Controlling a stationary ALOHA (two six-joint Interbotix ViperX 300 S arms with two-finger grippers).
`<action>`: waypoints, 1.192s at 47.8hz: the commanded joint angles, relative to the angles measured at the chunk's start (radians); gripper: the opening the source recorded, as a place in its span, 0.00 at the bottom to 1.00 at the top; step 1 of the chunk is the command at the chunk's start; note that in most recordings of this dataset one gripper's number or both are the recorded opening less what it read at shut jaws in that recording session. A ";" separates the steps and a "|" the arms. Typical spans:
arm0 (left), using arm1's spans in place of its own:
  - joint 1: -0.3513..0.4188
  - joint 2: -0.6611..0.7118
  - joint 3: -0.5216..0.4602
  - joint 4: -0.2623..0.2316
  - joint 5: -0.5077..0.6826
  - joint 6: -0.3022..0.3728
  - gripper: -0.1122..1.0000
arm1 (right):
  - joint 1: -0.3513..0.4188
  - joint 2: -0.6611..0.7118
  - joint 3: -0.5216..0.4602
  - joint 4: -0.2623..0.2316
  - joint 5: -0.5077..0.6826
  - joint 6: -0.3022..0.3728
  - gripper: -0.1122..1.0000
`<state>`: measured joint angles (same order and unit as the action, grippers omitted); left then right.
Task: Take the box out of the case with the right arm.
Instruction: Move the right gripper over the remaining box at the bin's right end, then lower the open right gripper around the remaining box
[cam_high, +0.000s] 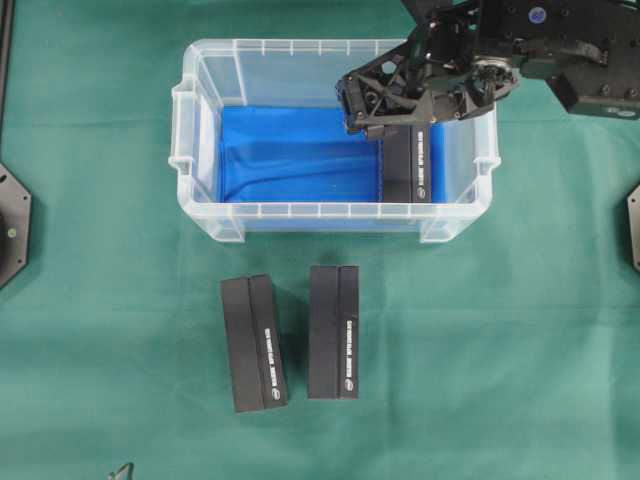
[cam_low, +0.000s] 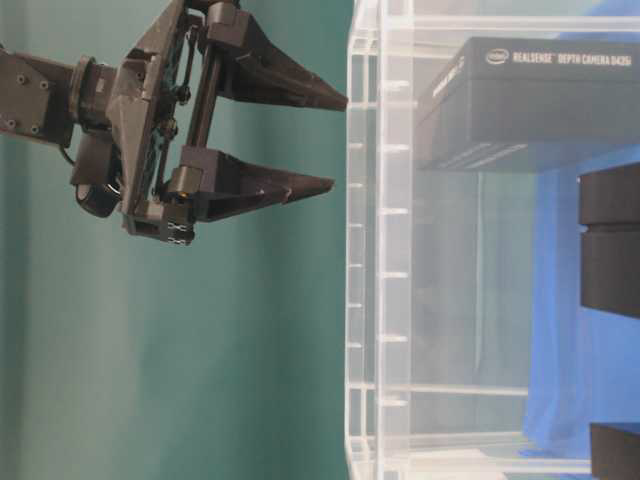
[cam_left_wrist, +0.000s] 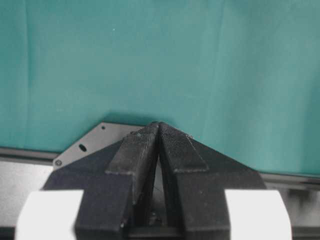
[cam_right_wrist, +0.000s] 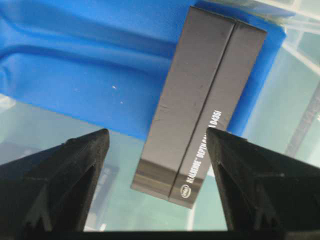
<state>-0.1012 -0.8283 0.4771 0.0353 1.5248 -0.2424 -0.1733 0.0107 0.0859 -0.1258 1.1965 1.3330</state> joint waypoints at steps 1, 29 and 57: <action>0.002 0.002 -0.008 0.002 -0.003 0.002 0.10 | 0.003 -0.017 -0.023 -0.003 0.028 0.000 0.84; 0.002 0.002 -0.008 0.003 -0.005 0.002 0.10 | 0.003 -0.017 -0.023 -0.003 0.067 0.025 0.84; 0.002 0.003 -0.008 0.002 -0.003 0.002 0.10 | 0.014 -0.017 -0.021 -0.002 0.057 0.025 0.92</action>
<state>-0.1012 -0.8299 0.4771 0.0353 1.5248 -0.2424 -0.1672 0.0092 0.0859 -0.1273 1.2579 1.3560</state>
